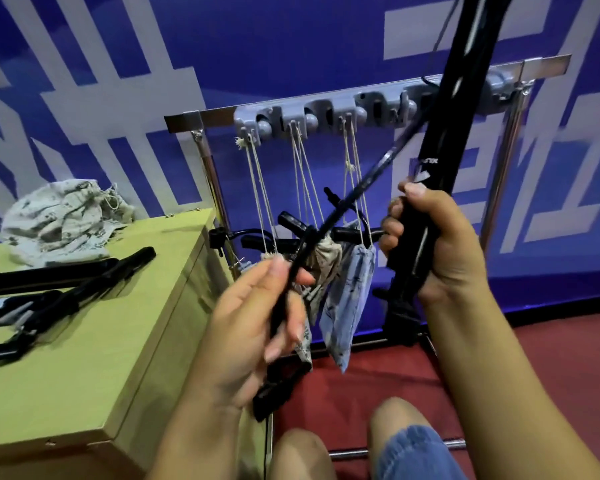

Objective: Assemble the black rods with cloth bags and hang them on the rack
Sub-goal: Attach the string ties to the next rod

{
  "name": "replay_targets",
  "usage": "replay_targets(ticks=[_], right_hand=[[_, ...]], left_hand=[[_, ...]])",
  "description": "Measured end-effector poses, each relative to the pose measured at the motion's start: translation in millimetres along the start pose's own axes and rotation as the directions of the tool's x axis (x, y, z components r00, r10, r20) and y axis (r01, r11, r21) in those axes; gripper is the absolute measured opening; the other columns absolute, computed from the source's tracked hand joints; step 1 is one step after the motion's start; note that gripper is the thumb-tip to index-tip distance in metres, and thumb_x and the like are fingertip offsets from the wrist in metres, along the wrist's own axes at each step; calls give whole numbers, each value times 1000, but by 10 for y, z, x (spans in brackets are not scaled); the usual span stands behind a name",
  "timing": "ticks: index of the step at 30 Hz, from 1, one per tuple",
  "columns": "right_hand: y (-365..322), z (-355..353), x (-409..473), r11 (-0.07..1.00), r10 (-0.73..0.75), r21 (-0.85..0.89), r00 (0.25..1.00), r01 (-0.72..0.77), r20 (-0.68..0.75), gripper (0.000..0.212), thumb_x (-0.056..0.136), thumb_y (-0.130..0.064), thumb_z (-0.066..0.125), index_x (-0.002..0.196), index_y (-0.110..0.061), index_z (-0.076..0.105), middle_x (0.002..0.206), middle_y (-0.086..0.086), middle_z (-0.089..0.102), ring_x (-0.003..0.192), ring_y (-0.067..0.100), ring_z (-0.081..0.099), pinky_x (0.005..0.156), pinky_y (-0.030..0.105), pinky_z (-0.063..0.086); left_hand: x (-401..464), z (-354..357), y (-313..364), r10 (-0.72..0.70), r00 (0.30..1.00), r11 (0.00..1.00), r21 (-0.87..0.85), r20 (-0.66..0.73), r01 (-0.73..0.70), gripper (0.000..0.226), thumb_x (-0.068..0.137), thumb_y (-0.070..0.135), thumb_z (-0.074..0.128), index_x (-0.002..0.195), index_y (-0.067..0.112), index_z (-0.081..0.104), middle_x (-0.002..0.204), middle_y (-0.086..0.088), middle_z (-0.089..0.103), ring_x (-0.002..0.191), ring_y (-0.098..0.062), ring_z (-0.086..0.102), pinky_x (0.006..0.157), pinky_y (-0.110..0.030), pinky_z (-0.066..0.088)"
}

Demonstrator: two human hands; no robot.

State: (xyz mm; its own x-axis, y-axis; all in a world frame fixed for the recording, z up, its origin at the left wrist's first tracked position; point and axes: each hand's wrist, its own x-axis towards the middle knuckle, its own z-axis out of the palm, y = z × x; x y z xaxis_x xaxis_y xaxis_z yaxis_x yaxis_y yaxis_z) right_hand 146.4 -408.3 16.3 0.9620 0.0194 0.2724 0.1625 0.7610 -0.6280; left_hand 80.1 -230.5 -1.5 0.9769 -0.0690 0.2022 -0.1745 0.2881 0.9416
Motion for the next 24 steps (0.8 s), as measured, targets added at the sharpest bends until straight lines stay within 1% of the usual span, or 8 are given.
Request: replay_targets(ticks=[2, 4, 7, 9, 11, 14, 19, 24], right_hand=[[29, 37, -2, 992, 17, 125, 999, -22, 41, 20, 50, -10, 71, 67, -15, 60, 53, -2, 52, 42, 9, 48, 41, 13, 39], [28, 60, -4, 980, 8, 199, 997, -23, 77, 28, 38, -20, 70, 64, -12, 65, 56, 1, 57, 49, 13, 56, 47, 15, 45], [5, 62, -11, 960, 11, 277, 993, -43, 118, 27, 45, -17, 64, 70, -8, 67, 65, 4, 64, 64, 18, 67, 63, 27, 55], [0, 81, -21, 953, -20, 302, 993, -16, 114, 24, 48, -16, 58, 69, -7, 66, 66, 6, 66, 66, 19, 68, 65, 32, 56], [-3, 114, -34, 951, -55, 308, 995, 27, 82, 23, 47, -16, 58, 67, -8, 65, 64, 5, 64, 59, 18, 66, 61, 28, 55], [-6, 119, -30, 949, -68, 312, 996, 47, 58, 24, 46, -17, 59, 69, -9, 62, 60, 3, 59, 51, 15, 60, 55, 23, 52], [-3, 119, -16, 946, -85, 319, 994, 61, 63, 28, 44, -18, 64, 71, -11, 61, 60, 1, 57, 50, 12, 56, 53, 20, 50], [26, 187, -27, 953, -142, 258, 986, 159, -83, 9, 63, -8, 50, 71, -13, 50, 56, -2, 51, 45, 10, 47, 50, 18, 44]], left_hand=[[-42, 113, -79, -89, 993, 995, 47, 78, 85, 33, 84, 35, 51, 78, 3, 56, 44, -11, 52, 23, -6, 25, 30, -10, 15], [-54, 193, -162, -127, 985, 987, 111, 113, 115, 34, 80, 37, 48, 76, 3, 51, 55, -15, 62, 25, -7, 25, 29, -12, 20], [-30, 231, -210, -139, 986, 980, 156, 92, 124, 36, 81, 42, 52, 72, 7, 52, 65, -17, 67, 26, -7, 25, 32, -13, 21], [-23, 241, -218, -157, 985, 973, 182, 75, 141, 36, 80, 46, 59, 67, 12, 56, 47, -16, 51, 24, -7, 27, 33, -13, 19], [-23, 259, -229, -181, 982, 968, 188, 60, 167, 36, 77, 48, 60, 63, 15, 58, 40, -9, 40, 24, -8, 28, 33, -14, 19], [-17, 274, -237, -197, 977, 967, 181, 82, 180, 35, 81, 48, 62, 60, 20, 60, 52, -15, 43, 26, -10, 32, 34, -16, 21], [-4, 302, -232, -209, 975, 971, 131, 74, 198, 35, 76, 44, 52, 69, 10, 54, 33, -2, 37, 26, -9, 31, 33, -16, 23], [31, 309, -300, -225, 973, 973, -39, 48, 227, 29, 78, 31, 69, 55, 16, 60, 54, -3, 31, 28, -5, 23, 34, -15, 23]])
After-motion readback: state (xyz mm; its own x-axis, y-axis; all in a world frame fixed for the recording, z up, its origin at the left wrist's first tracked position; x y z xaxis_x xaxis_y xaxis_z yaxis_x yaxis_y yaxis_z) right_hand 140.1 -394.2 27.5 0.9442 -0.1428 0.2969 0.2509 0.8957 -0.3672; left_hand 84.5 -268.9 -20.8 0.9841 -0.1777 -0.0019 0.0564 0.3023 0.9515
